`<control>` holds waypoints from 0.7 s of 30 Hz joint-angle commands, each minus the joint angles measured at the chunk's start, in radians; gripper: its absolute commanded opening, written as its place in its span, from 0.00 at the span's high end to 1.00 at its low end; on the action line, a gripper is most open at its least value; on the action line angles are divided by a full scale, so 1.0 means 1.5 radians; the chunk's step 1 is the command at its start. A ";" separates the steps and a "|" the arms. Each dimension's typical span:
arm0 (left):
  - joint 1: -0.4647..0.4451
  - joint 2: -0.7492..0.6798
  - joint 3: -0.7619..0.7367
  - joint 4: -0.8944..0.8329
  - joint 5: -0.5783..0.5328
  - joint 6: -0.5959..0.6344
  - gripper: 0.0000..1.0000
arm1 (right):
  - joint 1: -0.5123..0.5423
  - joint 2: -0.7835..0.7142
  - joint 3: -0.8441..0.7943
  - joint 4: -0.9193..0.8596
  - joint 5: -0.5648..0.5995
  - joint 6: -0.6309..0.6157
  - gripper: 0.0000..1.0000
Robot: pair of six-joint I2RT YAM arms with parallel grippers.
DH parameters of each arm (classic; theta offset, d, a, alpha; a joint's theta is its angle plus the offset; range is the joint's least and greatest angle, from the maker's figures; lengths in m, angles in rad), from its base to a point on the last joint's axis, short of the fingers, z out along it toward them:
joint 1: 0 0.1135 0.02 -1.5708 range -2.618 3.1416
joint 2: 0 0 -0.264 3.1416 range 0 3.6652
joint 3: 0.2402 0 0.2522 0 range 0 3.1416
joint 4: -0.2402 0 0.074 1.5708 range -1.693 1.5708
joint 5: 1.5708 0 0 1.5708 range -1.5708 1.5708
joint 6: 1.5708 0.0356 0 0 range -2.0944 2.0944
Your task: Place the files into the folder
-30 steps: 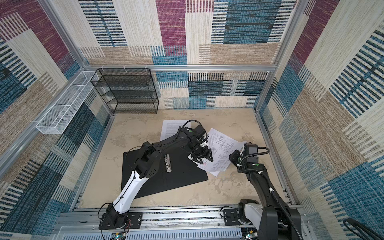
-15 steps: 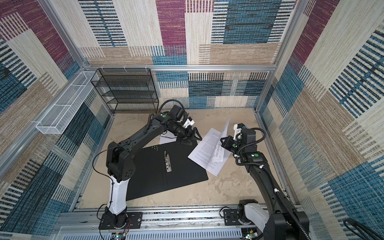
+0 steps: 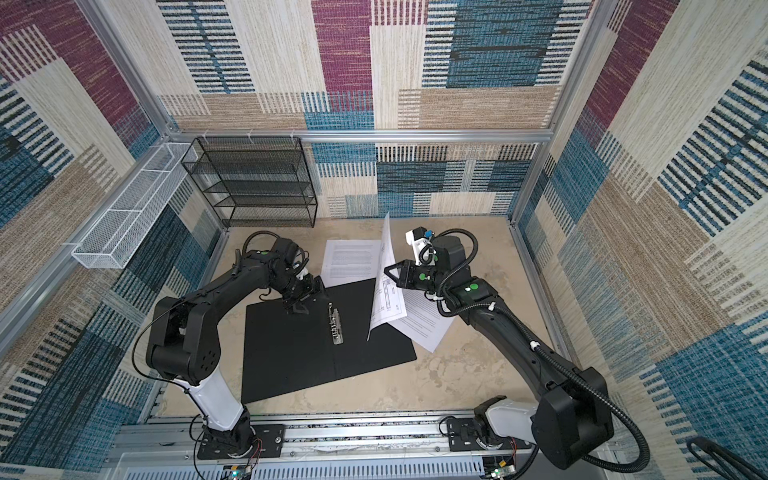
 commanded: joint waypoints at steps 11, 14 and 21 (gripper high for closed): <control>0.027 0.032 -0.068 0.020 -0.061 0.006 0.17 | 0.005 0.141 -0.138 0.107 0.047 -0.013 0.98; 0.028 0.042 -0.075 0.022 -0.058 0.009 0.17 | 0.005 0.174 -0.141 0.117 0.051 0.002 0.99; 0.028 0.061 -0.082 0.030 -0.052 0.009 0.18 | 0.014 0.196 -0.140 0.120 0.045 0.006 0.99</control>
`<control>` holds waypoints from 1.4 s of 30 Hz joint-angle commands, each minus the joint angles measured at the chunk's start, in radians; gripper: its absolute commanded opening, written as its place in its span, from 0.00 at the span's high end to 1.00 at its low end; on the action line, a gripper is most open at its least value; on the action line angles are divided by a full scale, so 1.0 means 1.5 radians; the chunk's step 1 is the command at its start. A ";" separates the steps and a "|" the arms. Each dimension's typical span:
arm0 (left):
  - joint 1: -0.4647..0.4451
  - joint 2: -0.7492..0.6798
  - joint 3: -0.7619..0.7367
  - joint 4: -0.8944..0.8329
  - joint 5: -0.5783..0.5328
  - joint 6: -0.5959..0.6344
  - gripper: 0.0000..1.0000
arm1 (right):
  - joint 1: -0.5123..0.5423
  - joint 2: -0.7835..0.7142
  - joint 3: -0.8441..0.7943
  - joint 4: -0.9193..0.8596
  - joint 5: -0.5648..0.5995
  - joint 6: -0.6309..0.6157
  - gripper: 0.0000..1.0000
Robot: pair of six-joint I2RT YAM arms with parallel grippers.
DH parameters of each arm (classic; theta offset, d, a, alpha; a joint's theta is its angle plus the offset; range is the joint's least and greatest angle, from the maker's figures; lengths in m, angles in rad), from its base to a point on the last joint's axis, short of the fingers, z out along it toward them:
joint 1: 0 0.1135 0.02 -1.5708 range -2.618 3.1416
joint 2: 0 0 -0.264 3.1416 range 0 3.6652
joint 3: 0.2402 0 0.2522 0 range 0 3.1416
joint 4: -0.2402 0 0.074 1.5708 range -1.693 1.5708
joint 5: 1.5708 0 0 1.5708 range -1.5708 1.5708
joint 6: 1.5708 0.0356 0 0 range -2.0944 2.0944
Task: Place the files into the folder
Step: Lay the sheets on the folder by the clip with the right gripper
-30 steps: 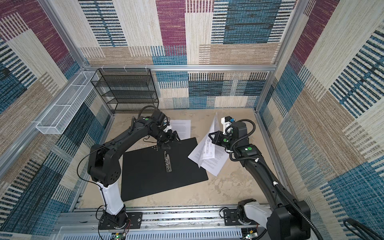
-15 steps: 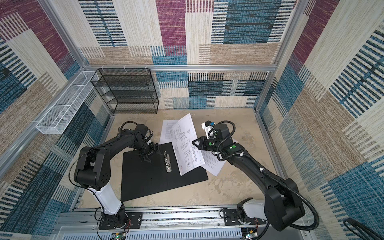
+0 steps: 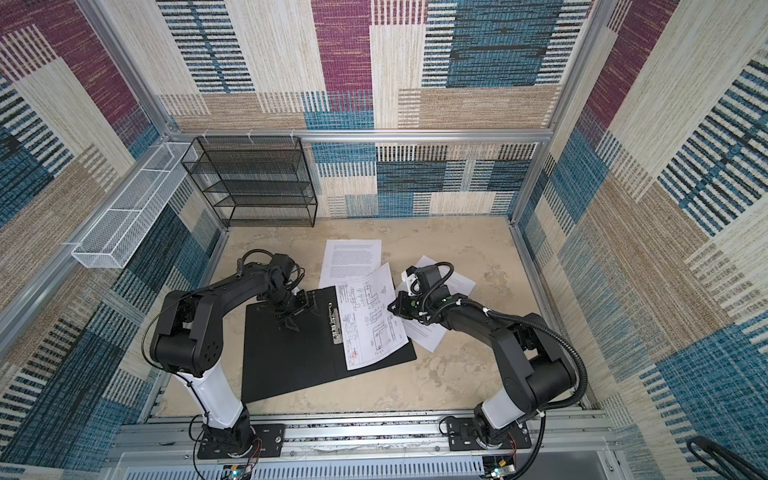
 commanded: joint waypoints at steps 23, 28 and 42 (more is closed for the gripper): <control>-0.001 0.026 -0.007 0.013 -0.010 0.010 0.18 | 0.029 0.040 0.009 0.018 0.034 0.019 0.79; -0.001 0.025 -0.010 0.015 -0.009 0.010 0.18 | 0.030 0.038 0.029 -0.010 0.058 -0.009 0.62; -0.002 0.023 -0.006 0.015 -0.005 0.012 0.19 | 0.034 0.029 0.053 -0.071 0.093 -0.015 0.37</control>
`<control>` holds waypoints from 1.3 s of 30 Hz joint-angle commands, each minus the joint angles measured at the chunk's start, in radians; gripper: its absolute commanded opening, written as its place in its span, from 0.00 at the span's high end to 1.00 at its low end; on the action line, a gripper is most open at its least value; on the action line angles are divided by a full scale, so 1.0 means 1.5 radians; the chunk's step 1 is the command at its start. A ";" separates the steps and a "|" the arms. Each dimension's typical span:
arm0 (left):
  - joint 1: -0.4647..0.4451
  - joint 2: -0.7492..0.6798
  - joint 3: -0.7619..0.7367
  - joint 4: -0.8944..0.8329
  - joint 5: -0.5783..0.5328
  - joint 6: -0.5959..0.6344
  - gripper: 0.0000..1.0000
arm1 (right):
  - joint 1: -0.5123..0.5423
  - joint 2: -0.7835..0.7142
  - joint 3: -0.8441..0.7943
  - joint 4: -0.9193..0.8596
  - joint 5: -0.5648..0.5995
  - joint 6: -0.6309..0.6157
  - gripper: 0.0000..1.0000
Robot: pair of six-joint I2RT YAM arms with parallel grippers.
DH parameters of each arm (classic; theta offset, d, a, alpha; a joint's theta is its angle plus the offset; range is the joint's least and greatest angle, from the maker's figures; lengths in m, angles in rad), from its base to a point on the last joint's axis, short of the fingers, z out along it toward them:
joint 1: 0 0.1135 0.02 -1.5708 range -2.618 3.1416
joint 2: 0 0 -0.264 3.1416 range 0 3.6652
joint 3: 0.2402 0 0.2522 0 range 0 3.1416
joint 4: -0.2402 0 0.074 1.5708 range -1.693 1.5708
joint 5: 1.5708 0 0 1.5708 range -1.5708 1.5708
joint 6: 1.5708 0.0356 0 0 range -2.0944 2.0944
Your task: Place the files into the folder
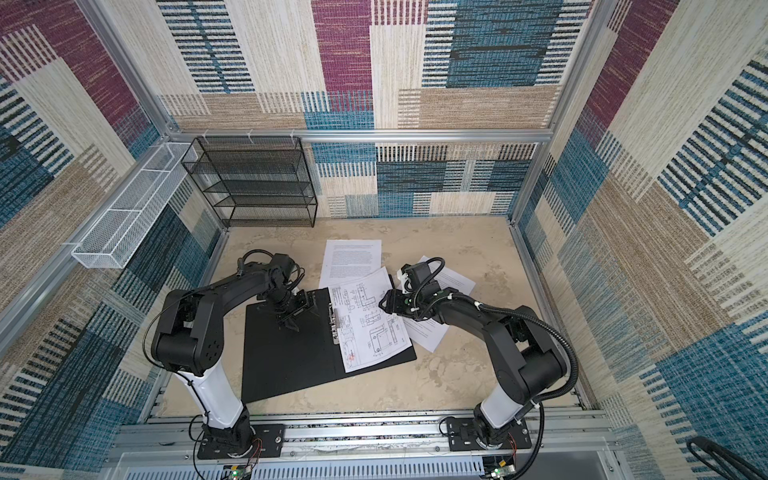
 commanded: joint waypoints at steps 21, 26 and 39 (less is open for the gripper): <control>-0.024 -0.090 0.104 -0.058 -0.003 0.028 0.21 | 0.013 -0.013 0.040 -0.099 0.157 -0.019 0.16; -0.088 -0.105 0.172 -0.085 -0.004 0.027 0.21 | 0.011 -0.034 0.054 -0.130 0.223 -0.030 0.09; -0.318 0.142 0.471 -0.076 0.062 -0.007 0.22 | -0.131 -0.153 -0.032 -0.131 0.236 -0.031 0.05</control>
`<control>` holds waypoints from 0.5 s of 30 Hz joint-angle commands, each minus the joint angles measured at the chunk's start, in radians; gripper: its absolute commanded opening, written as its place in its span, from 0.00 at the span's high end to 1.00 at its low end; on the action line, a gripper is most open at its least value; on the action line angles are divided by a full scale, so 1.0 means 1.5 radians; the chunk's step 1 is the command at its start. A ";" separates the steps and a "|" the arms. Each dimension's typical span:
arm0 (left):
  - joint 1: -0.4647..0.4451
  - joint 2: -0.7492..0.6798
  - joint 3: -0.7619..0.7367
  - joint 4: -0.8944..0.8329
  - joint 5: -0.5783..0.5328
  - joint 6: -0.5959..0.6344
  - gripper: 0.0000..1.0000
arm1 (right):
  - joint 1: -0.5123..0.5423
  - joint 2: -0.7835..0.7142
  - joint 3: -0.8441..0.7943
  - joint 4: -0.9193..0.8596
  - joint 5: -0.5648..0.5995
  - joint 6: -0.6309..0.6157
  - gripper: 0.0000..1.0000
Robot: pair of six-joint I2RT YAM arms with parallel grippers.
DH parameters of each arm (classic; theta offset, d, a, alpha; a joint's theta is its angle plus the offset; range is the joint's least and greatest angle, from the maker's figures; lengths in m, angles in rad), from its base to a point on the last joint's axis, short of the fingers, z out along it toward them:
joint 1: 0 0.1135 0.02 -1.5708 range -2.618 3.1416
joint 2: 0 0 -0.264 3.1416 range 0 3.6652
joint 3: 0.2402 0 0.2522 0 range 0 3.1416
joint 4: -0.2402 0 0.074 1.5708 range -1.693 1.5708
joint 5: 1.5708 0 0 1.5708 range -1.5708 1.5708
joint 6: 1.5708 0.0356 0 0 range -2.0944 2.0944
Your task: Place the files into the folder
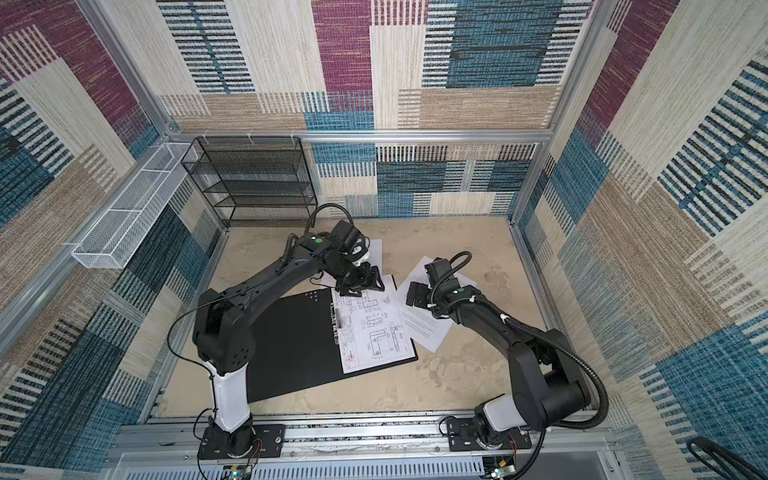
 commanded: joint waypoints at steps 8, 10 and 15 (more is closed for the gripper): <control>-0.055 0.164 0.142 0.020 0.038 -0.014 0.22 | -0.126 -0.071 -0.048 0.016 -0.060 0.002 0.00; -0.060 0.186 0.160 0.025 0.039 -0.012 0.22 | -0.135 -0.075 -0.046 0.015 -0.061 0.001 0.00; -0.066 0.233 0.177 0.040 0.047 -0.018 0.22 | -0.164 -0.076 -0.042 0.013 -0.074 -0.006 0.00</control>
